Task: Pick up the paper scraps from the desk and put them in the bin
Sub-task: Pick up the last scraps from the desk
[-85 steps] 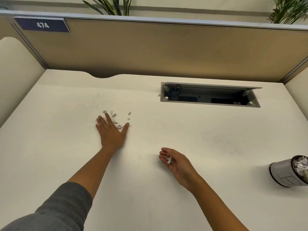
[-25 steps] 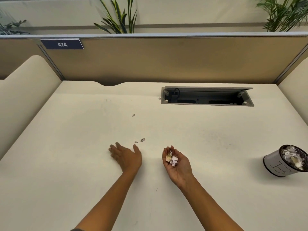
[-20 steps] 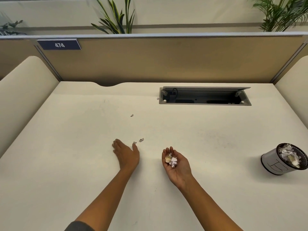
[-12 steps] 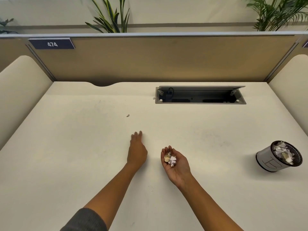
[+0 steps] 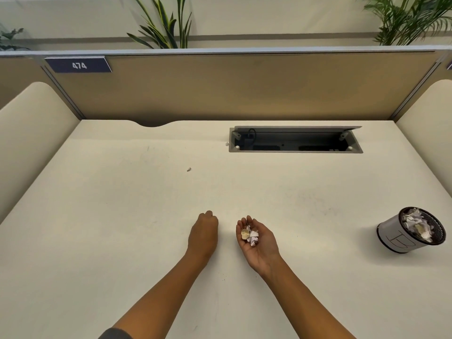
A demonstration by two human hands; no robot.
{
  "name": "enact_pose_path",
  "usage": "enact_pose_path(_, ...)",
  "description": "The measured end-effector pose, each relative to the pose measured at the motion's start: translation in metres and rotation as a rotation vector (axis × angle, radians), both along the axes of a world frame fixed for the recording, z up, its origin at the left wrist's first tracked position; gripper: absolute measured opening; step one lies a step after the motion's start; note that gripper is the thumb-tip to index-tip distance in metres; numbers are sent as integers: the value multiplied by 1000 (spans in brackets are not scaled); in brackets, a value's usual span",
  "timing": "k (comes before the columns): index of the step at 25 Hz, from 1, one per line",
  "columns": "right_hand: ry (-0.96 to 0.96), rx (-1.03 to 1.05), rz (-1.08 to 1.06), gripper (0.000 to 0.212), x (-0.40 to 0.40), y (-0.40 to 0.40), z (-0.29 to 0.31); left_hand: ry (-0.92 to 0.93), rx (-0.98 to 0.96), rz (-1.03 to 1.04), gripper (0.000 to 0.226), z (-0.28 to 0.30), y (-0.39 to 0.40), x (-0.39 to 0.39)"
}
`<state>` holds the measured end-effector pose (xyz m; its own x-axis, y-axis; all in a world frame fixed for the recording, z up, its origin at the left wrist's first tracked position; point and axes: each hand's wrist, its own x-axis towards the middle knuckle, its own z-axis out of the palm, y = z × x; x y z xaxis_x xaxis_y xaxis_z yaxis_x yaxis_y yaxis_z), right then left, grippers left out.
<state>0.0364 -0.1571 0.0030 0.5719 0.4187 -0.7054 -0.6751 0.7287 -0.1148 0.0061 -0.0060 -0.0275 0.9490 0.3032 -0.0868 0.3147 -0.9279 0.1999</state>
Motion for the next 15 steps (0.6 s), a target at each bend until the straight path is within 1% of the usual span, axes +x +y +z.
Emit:
enact_pose_path(2, 1, -3, 5, 17, -1, 0, -1, -6, 1, -2, 25, 2, 1, 1)
enact_pose_path(3, 1, -6, 5, 16, -2, 0, -2, -20, -59, 43, 21, 3, 2, 3)
enact_pose_path(6, -3, -13, 7, 16, -2, -2, -4, -115, -428, 320, 13, 17, 10, 12)
enact_pose_path(7, -3, -16, 5, 16, -1, -3, -5, -146, -524, 358, 10, 24, 9, 13)
enact_pose_path(10, -3, -37, 1, 17, -1, -3, -8, -158, -710, 272, 12, 47, -8, 9)
enact_pose_path(13, -45, -69, 30, 19, -1, -1, -13, -96, -916, 143, 17, 64, -33, 3)
enact_pose_path(15, -102, -82, 85, 23, -1, 0, -13, -69, -1038, 142, 20, 68, -40, 2)
